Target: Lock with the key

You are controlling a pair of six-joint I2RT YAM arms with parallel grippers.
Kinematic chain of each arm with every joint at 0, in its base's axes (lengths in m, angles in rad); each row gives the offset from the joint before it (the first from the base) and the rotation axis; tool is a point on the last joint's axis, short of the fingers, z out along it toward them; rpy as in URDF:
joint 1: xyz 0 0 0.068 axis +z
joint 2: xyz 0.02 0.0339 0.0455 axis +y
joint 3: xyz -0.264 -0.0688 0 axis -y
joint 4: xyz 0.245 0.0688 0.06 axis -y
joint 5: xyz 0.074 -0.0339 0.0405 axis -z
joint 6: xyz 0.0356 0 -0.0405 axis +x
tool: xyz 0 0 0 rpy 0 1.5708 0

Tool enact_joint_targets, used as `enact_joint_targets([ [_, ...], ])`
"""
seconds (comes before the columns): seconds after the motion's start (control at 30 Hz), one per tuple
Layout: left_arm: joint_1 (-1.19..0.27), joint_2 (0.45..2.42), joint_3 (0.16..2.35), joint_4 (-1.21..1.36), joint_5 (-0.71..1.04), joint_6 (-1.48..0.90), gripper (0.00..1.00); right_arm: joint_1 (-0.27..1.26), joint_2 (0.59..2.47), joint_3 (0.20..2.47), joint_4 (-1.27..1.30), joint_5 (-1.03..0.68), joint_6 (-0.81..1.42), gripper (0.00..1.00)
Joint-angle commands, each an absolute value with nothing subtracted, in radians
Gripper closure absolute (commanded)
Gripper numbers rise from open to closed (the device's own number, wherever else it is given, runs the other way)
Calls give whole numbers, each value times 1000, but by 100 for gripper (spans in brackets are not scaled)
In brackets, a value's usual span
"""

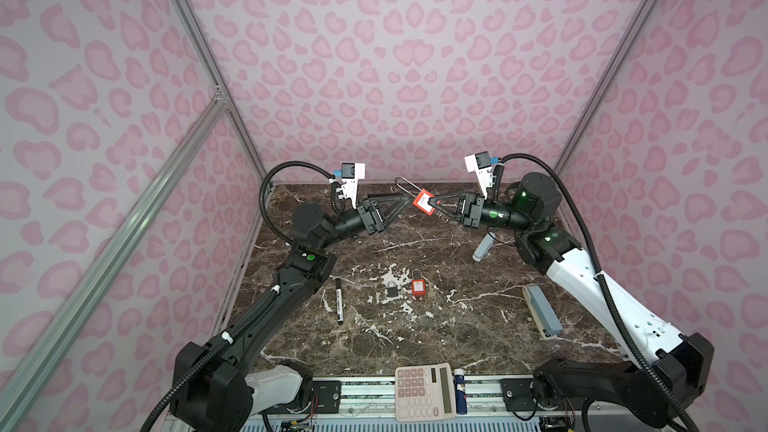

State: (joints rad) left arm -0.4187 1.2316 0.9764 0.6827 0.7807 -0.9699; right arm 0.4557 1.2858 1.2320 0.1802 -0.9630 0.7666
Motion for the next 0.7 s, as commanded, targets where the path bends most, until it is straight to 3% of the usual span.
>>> enact_joint_targets([
  [0.0, -404, 1207, 967, 706, 765, -962, 26, 454, 1273, 1220, 185, -980, 743, 89],
  [0.47, -387, 1199, 983, 706, 761, -960, 31, 473, 1253, 1194, 168, -1034, 745, 90],
  [0.67, -387, 1199, 982, 713, 760, -966, 43, 482, 1259, 1192, 160, -1032, 739, 90],
])
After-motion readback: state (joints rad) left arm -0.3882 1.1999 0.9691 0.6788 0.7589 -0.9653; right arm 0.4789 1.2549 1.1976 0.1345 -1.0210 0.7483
